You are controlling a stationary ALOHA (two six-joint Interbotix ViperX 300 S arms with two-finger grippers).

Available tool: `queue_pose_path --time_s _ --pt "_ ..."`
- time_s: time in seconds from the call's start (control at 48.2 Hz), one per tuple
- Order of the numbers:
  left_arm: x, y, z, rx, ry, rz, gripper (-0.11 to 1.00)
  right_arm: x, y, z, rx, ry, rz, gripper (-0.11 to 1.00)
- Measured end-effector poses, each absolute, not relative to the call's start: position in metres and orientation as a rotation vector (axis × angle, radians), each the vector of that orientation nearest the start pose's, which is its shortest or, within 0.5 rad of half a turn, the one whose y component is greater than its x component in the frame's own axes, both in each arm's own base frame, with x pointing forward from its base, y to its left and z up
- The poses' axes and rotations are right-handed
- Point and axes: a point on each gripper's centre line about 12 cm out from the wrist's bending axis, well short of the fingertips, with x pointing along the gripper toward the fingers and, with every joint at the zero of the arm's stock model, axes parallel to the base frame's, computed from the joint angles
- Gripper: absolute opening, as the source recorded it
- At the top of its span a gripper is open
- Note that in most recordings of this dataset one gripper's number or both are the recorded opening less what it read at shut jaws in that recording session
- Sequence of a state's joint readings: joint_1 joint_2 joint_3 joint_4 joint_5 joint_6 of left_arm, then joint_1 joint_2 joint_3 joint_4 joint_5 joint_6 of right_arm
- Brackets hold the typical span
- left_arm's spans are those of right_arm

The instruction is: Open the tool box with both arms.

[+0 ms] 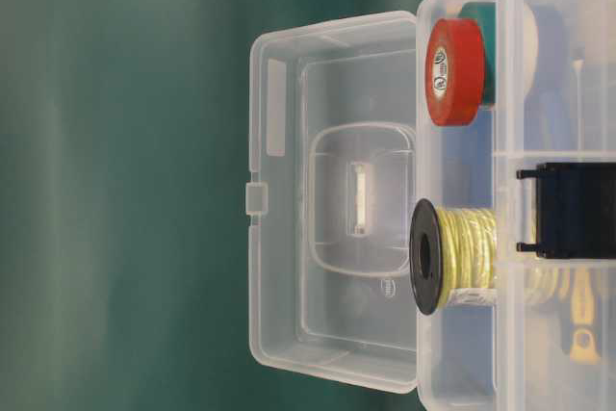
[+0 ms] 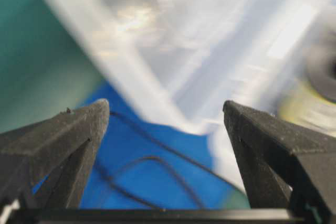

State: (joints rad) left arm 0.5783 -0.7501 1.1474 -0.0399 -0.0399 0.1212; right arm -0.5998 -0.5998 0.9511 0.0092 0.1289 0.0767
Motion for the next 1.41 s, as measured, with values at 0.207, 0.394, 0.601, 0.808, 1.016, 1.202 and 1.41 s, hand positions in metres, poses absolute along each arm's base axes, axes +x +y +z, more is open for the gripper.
queue_pose_path --time_s 0.207,0.394,0.601,0.808,1.016,1.202,1.41 --pt "0.197 0.074 0.231 0.014 0.355 0.343 0.87 0.242 -0.101 0.244 0.192 0.497 -0.408 0.85" --pt "0.199 0.039 0.227 0.035 0.381 0.178 0.86 0.251 -0.063 0.238 0.157 0.537 -0.262 0.85" --pt "0.199 0.023 0.216 0.046 0.439 0.097 0.86 0.251 -0.037 0.227 0.132 0.583 -0.168 0.85" --pt "0.194 0.022 0.212 0.05 0.45 0.093 0.86 0.237 -0.035 0.219 0.133 0.59 -0.166 0.85" --pt "0.177 0.02 0.199 0.051 0.436 0.092 0.86 0.211 -0.03 0.209 0.13 0.551 -0.162 0.85" --pt "0.169 0.017 0.195 0.054 0.379 0.087 0.86 0.191 -0.027 0.196 0.126 0.493 -0.16 0.85" --pt "0.164 0.014 0.184 0.055 0.366 0.073 0.86 0.183 -0.026 0.186 0.152 0.461 -0.165 0.85"
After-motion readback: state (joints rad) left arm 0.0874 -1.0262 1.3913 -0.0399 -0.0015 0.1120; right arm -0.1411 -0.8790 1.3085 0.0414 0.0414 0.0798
